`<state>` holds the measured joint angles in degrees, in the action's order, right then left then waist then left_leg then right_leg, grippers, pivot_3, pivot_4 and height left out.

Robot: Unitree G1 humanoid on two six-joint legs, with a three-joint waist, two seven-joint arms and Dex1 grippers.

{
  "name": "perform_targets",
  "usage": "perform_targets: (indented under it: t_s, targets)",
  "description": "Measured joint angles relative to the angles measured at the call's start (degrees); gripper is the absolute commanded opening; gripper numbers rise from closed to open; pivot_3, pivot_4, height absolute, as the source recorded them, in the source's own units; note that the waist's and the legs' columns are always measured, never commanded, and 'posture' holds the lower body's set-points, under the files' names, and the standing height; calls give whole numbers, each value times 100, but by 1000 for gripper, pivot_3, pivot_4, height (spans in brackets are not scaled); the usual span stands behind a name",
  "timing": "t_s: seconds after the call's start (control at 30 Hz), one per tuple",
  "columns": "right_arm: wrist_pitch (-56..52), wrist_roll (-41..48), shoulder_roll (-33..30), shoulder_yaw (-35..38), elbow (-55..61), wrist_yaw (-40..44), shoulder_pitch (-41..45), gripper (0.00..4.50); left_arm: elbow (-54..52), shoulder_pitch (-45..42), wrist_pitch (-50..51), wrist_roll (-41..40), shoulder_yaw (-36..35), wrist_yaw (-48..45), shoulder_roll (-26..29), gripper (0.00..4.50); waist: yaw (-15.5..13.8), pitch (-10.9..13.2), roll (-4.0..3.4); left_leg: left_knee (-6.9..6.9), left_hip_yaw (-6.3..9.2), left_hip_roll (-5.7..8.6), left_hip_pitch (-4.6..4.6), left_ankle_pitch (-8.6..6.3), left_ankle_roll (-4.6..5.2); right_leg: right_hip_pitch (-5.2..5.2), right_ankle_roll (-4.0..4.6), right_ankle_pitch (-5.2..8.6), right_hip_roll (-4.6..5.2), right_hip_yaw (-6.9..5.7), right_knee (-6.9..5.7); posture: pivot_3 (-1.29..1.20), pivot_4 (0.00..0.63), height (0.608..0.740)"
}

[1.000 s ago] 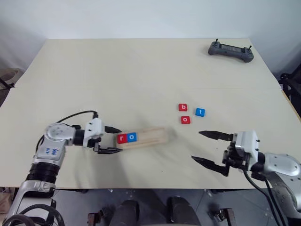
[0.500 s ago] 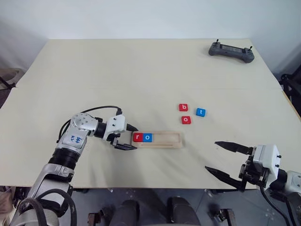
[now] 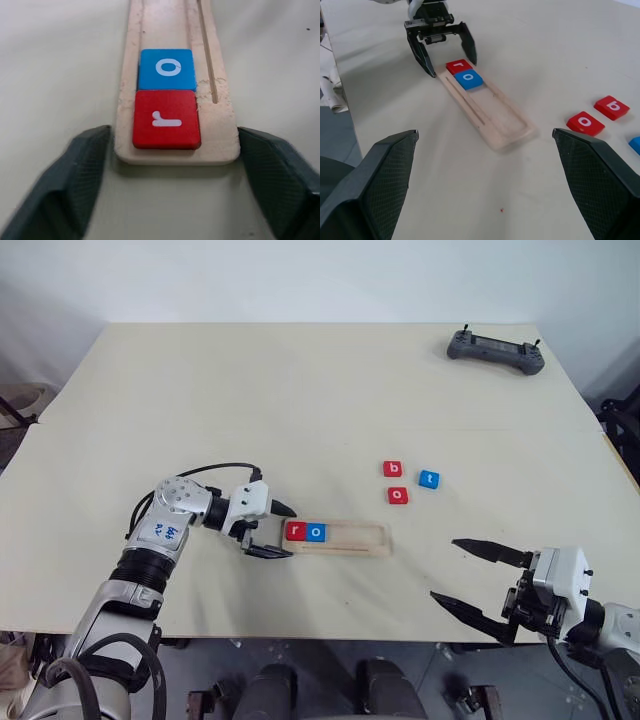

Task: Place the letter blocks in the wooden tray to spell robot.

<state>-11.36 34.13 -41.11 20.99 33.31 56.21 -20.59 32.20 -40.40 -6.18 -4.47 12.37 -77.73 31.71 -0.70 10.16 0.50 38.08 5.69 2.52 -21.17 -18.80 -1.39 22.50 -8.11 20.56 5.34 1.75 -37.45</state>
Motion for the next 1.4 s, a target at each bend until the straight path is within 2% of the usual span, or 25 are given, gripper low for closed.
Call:
perform_targets:
  t_s: [0.13, 0.23, 0.33, 0.5, 0.7, 0.87, 1.1, 1.23, 1.33, 1.4]
  targets:
    - [-2, 6, 0, -26, -37, -2, 61, 4500, -125, 154, 125, -145, -114, -17, 58, 4473, 19, 0, 0, -1, 0, -2, 0, 0, 0, 1, 0, 0, -1, 1, 0, 0, 150, 740]
    - [-16, 98, 10, 44, -172, -42, 95, 4500, -227, 456, 225, -466, -400, -166, 313, 4473, 80, 0, 0, -5, 1, -7, -1, 0, -1, 5, 0, 0, 0, 1, -1, 0, 150, 740]
    - [-4, 119, 105, 213, -367, -114, 92, 4500, -231, 750, 127, -963, -1008, -314, 533, 4473, 75, 0, 0, -5, 2, -7, -1, 1, -2, 6, 1, 0, 9, -1, -1, 0, 150, 740]
    - [31, 115, 316, 432, -810, -333, 241, 4500, -401, 1214, -323, -1259, -1714, -181, 767, 4473, 63, 0, 0, -4, 2, -1, -1, 0, -2, 3, 1, 0, 18, 0, 2, 0, 150, 740]
    - [61, 18, 401, 661, -1602, -566, 529, 4500, -1788, 2186, 252, -1857, -2325, 306, 879, 4473, 62, 0, -1, -6, 6, -9, -3, 0, -2, 2, 1, 0, 31, 6, 5, 0, 150, 740]
    - [66, -102, 477, 337, -1679, -684, 1089, 4500, -2589, 2754, 686, -2118, -2355, 597, 744, 4473, 92, -3, -7, -12, 1, -17, 3, -1, -5, 5, 3, 1, 21, 8, 3, 0, 150, 740]
    - [-488, -109, 123, -84, -1778, -637, 1700, 4500, -3020, 2793, 941, -2257, -2362, 857, 725, 4473, 70, -3, -6, -8, 1, -10, 1, -1, -5, 2, 3, 1, 24, 7, 7, 0, 150, 740]
    - [-934, -243, -2, -340, -2205, -843, 2484, 4500, -3050, 2779, 998, -2257, -2328, 948, 711, 4473, 93, -3, -7, -11, 0, -13, 1, -1, -6, 7, 3, 1, 21, 7, 7, 0, 150, 740]
    - [-1402, -586, -42, -832, -2575, -1134, 3351, 4500, -3154, 2759, 1032, -2253, -2201, 1015, 608, 4473, 117, -2, -8, -12, -2, -15, -1, 0, -9, 12, 4, 1, 21, 8, 4, 0, 150, 740]
    - [-1664, -688, -61, -1035, -2640, -1239, 3610, 4500, -3182, 2736, 1045, -2247, -2112, 1056, 561, 4473, 98, -2, -8, -13, 1, -17, -5, 0, -10, 15, 4, 1, 21, 5, 7, 0, 150, 740]
